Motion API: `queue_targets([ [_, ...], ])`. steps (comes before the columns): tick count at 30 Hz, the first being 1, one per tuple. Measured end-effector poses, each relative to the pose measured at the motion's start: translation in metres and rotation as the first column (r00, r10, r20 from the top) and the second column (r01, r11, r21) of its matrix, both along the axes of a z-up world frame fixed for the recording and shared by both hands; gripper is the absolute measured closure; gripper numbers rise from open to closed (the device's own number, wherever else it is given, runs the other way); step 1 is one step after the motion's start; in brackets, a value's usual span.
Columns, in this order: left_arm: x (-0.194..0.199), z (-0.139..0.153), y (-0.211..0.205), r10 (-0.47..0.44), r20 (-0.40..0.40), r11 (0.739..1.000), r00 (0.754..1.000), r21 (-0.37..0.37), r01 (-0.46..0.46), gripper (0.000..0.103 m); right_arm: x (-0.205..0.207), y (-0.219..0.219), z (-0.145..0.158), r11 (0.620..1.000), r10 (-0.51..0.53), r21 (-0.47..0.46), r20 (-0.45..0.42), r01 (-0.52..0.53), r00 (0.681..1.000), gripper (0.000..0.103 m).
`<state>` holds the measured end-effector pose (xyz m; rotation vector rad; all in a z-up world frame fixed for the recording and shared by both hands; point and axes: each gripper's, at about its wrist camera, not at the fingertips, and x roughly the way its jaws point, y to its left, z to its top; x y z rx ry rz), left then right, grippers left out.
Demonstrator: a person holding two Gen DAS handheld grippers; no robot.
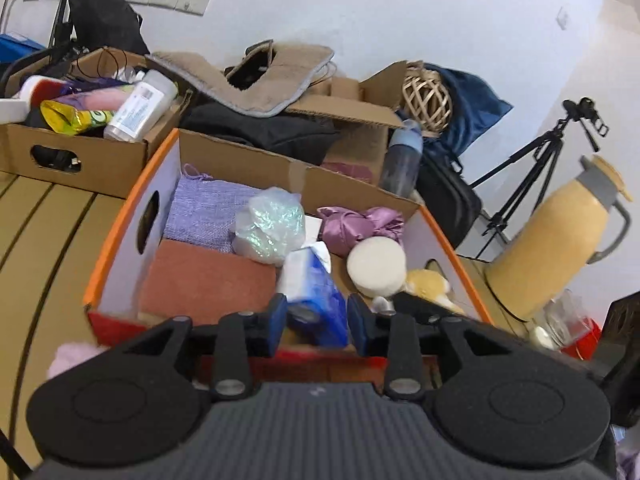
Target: Organize soft objects
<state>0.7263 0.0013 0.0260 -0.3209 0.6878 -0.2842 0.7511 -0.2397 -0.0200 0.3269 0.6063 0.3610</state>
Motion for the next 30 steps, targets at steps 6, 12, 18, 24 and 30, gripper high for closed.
queue_targets([
  [6, -0.076, 0.016, 0.02, 0.006, 0.056, 0.997, 0.998, 0.073, -0.01, 0.067, -0.061, -0.02, 0.051, 0.997, 0.024, -0.071, 0.125, -0.016, 0.992, 0.084],
  [12, -0.2, 0.029, 0.032, 0.118, 0.229, 0.962, 0.966, 0.214, -0.169, 0.061, -0.158, -0.038, 0.087, 0.988, 0.08, -0.149, 0.205, -0.049, 0.976, 0.077],
  [18, -0.306, 0.023, 0.034, 0.192, 0.316, 0.926, 0.929, 0.256, -0.278, 0.054, -0.266, -0.047, 0.084, 0.964, 0.033, -0.262, 0.292, 0.047, 0.956, 0.058],
  [24, -0.397, 0.022, 0.036, 0.192, 0.372, 0.93, 0.908, 0.226, -0.289, 0.031, -0.367, -0.048, 0.068, 0.971, 0.008, -0.23, 0.299, 0.064, 0.954, 0.042],
  [30, -0.453, 0.016, 0.034, 0.164, 0.409, 0.927, 0.898, 0.249, -0.282, 0.019, -0.451, -0.038, 0.038, 0.974, -0.039, -0.206, 0.265, 0.096, 0.963, 0.035],
])
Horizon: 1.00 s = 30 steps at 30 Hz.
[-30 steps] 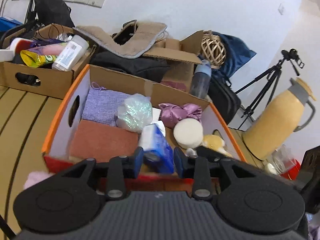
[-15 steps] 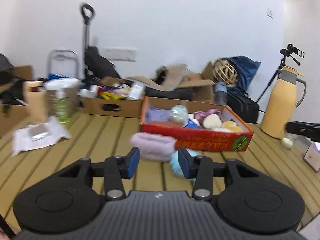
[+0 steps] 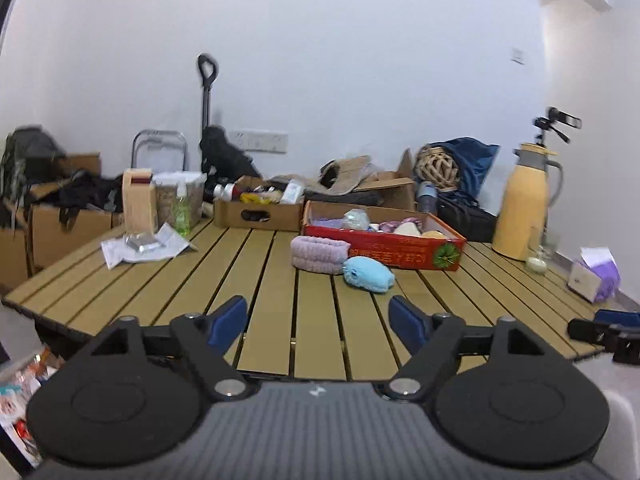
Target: Organize soft objects
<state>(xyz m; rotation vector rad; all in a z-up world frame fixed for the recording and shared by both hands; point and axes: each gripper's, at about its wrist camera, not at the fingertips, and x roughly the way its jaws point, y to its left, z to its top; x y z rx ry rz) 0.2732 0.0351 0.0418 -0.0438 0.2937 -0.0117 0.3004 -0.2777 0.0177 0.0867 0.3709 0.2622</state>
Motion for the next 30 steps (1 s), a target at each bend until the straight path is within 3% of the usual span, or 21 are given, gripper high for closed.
queue_targets([
  [4, -0.005, 0.0, 0.001, 0.026, 0.025, 0.999, 0.999, 0.022, -0.026, 0.017, -0.024, 0.017, -0.011, 0.998, 0.052, -0.043, -0.006, -0.052, 0.999, 0.03],
  [8, 0.003, -0.005, 0.001, 0.018, 0.014, 1.0, 1.0, 0.022, -0.018, 0.012, -0.021, 0.028, -0.014, 0.996, 0.077, -0.049, -0.015, -0.078, 0.997, 0.028],
  [17, 0.069, -0.029, 0.0, -0.025, -0.072, 1.0, 0.997, -0.01, 0.025, 0.01, 0.026, 0.033, -0.032, 0.997, 0.07, -0.016, -0.061, -0.071, 0.996, 0.027],
  [22, 0.14, -0.032, -0.003, -0.117, -0.094, 0.99, 0.989, -0.085, 0.109, 0.018, 0.082, 0.033, -0.028, 0.992, 0.109, 0.074, -0.092, -0.102, 0.99, 0.028],
  [24, 0.18, -0.034, -0.004, -0.141, -0.103, 0.986, 0.985, -0.108, 0.13, 0.028, 0.118, 0.036, -0.026, 0.986, 0.131, 0.117, -0.105, -0.119, 0.986, 0.029],
  [26, 0.22, -0.038, -0.004, -0.156, -0.144, 0.981, 0.977, -0.141, 0.136, 0.035, 0.154, 0.044, -0.027, 0.983, 0.153, 0.119, -0.119, -0.139, 0.981, 0.038],
  [30, 0.308, -0.05, -0.004, -0.201, -0.254, 0.963, 0.946, -0.226, 0.145, 0.047, 0.229, 0.061, -0.037, 0.975, 0.182, 0.16, -0.177, -0.154, 0.967, 0.042],
])
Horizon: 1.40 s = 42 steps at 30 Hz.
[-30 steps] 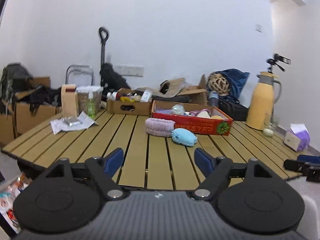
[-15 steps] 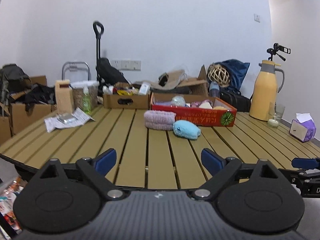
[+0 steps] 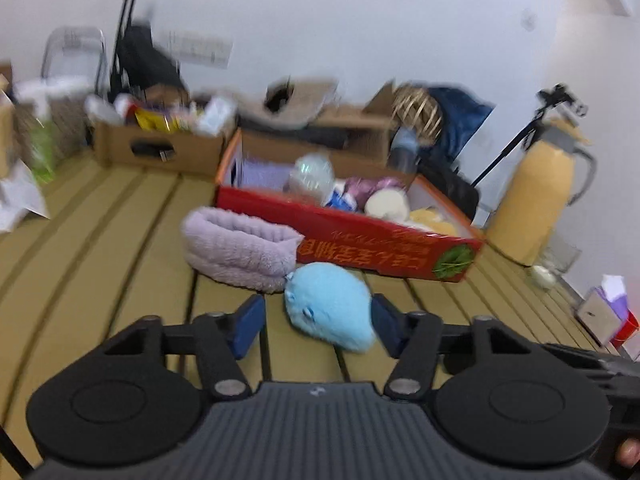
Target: Organize soft objects
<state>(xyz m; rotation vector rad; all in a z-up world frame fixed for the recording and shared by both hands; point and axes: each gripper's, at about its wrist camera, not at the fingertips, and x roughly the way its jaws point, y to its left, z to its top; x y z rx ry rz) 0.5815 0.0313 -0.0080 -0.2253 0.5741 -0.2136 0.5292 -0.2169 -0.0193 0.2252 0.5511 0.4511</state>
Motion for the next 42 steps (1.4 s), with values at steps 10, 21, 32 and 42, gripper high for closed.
queue_targets([
  [10, 0.06, -0.036, 0.004, -0.034, -0.078, 0.992, 0.996, -0.122, 0.025, 0.072, 0.115, 0.026, -0.042, 0.992, 0.054, 0.122, -0.129, -0.038, 0.99, 0.064],
  [21, -0.009, -0.019, -0.009, -0.03, -0.02, 0.991, 0.999, -0.129, 0.027, 0.074, 0.085, 0.017, -0.039, 0.984, 0.077, 0.17, -0.116, -0.057, 0.99, 0.081],
  [32, -0.133, 0.021, -0.046, -0.121, 0.093, 0.98, 0.988, -0.149, 0.134, 0.075, -0.065, -0.031, 0.002, 0.981, 0.015, 0.191, -0.012, -0.013, 1.0, 0.085],
  [42, -0.14, 0.018, -0.082, -0.174, 0.222, 0.976, 0.959, -0.093, 0.199, 0.091, -0.111, -0.037, 0.024, 0.987, -0.001, 0.158, 0.114, -0.017, 0.993, 0.097],
])
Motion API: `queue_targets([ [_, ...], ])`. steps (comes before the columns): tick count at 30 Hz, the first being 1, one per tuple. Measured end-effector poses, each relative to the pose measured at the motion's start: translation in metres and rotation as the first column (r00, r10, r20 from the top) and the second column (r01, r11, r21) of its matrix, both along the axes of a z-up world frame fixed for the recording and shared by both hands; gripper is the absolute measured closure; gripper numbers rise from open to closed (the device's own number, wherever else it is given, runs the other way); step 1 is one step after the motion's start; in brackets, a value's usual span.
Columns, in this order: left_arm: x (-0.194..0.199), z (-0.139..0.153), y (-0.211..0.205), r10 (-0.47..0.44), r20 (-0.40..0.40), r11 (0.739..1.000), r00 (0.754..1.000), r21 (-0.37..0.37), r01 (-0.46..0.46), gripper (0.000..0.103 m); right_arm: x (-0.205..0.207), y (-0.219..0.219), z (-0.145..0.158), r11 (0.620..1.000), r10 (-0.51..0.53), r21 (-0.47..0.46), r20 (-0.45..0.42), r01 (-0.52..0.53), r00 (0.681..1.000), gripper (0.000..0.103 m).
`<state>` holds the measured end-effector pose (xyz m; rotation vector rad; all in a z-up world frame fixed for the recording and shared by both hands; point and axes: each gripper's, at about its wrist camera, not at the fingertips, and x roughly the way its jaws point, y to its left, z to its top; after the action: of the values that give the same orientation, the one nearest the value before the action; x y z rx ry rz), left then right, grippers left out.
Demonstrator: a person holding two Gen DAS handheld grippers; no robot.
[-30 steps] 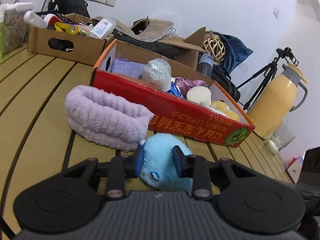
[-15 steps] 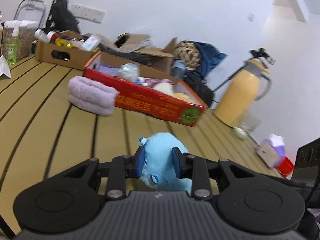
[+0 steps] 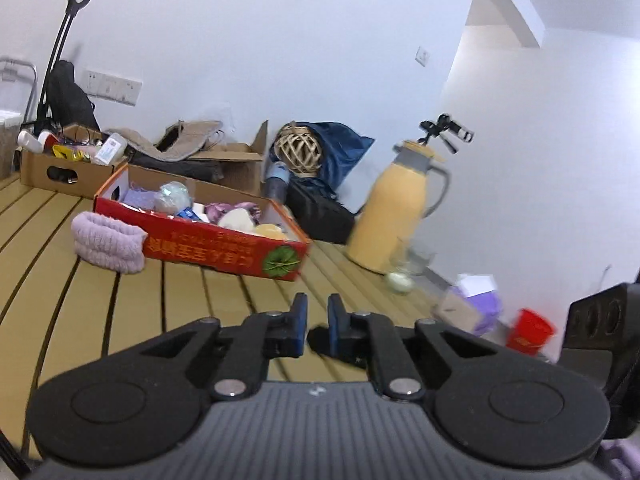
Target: Organize soft objects
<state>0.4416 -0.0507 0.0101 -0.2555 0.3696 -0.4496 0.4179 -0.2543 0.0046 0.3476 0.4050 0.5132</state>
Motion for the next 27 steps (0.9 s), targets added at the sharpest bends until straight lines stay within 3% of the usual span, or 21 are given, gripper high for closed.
queue_targets([
  [3, 0.029, -0.045, 0.0, 0.085, -0.106, 0.995, 0.991, 0.058, -0.079, 0.091, 0.032, 0.005, -0.039, 0.997, -0.058, -0.062, -0.06, 0.054, 0.997, 0.091],
  [6, 0.031, -0.063, 0.006, 0.102, -0.16, 0.995, 0.982, 0.015, -0.101, 0.093, 0.048, 0.003, -0.075, 0.988, -0.155, -0.053, -0.163, 0.148, 0.974, 0.089],
  [7, 0.031, -0.06, 0.005, 0.115, -0.132, 0.993, 0.985, 0.025, -0.113, 0.092, 0.047, 0.007, -0.072, 0.99, -0.139, -0.038, -0.152, 0.135, 0.978, 0.089],
  [8, 0.03, -0.057, 0.006, 0.122, -0.103, 0.992, 0.987, 0.047, -0.118, 0.09, 0.044, 0.015, -0.068, 0.992, -0.117, -0.063, -0.083, 0.112, 0.99, 0.094],
  [9, 0.029, -0.054, 0.009, 0.128, -0.076, 0.991, 0.989, 0.058, -0.124, 0.087, 0.041, 0.023, -0.065, 0.984, -0.131, -0.123, -0.025, 0.127, 0.991, 0.09],
  [11, 0.025, -0.05, 0.023, 0.143, -0.071, 0.99, 0.987, 0.028, -0.142, 0.075, 0.039, 0.026, -0.065, 0.977, -0.128, -0.175, -0.005, 0.125, 0.992, 0.077],
  [12, 0.019, -0.049, 0.034, 0.145, -0.07, 0.989, 0.987, -0.003, -0.146, 0.064, 0.038, 0.021, -0.066, 0.981, -0.121, -0.157, -0.016, 0.117, 0.992, 0.073],
  [14, 0.002, -0.043, 0.049, 0.175, -0.043, 0.984, 0.984, -0.012, -0.175, 0.058, 0.026, 0.008, -0.065, 0.987, -0.12, -0.114, -0.033, 0.115, 0.992, 0.063],
  [16, -0.013, -0.041, 0.06, 0.213, -0.016, 0.977, 0.977, 0.017, -0.212, 0.057, 0.005, 0.0, -0.059, 0.993, -0.093, -0.079, -0.023, 0.091, 0.995, 0.06],
  [18, -0.026, -0.041, 0.07, 0.228, -0.038, 0.974, 0.973, 0.019, -0.227, 0.058, -0.019, 0.002, -0.057, 0.999, -0.014, -0.047, -0.012, 0.014, 1.0, 0.055],
  [20, -0.038, -0.038, 0.075, 0.21, -0.093, 0.977, 0.973, 0.047, -0.206, 0.057, -0.026, 0.016, -0.063, 0.995, 0.037, -0.092, -0.07, -0.043, 0.997, 0.055],
  [23, -0.048, -0.042, 0.081, 0.1, -0.179, 0.995, 0.979, 0.015, -0.099, 0.047, -0.026, 0.033, -0.069, 0.985, 0.062, -0.157, -0.079, -0.074, 0.995, 0.055],
  [27, -0.029, -0.057, 0.082, 0.111, -0.259, 0.993, 0.96, -0.004, -0.116, 0.051, -0.007, 0.032, -0.075, 0.996, 0.083, -0.029, -0.148, -0.089, 0.985, 0.057],
])
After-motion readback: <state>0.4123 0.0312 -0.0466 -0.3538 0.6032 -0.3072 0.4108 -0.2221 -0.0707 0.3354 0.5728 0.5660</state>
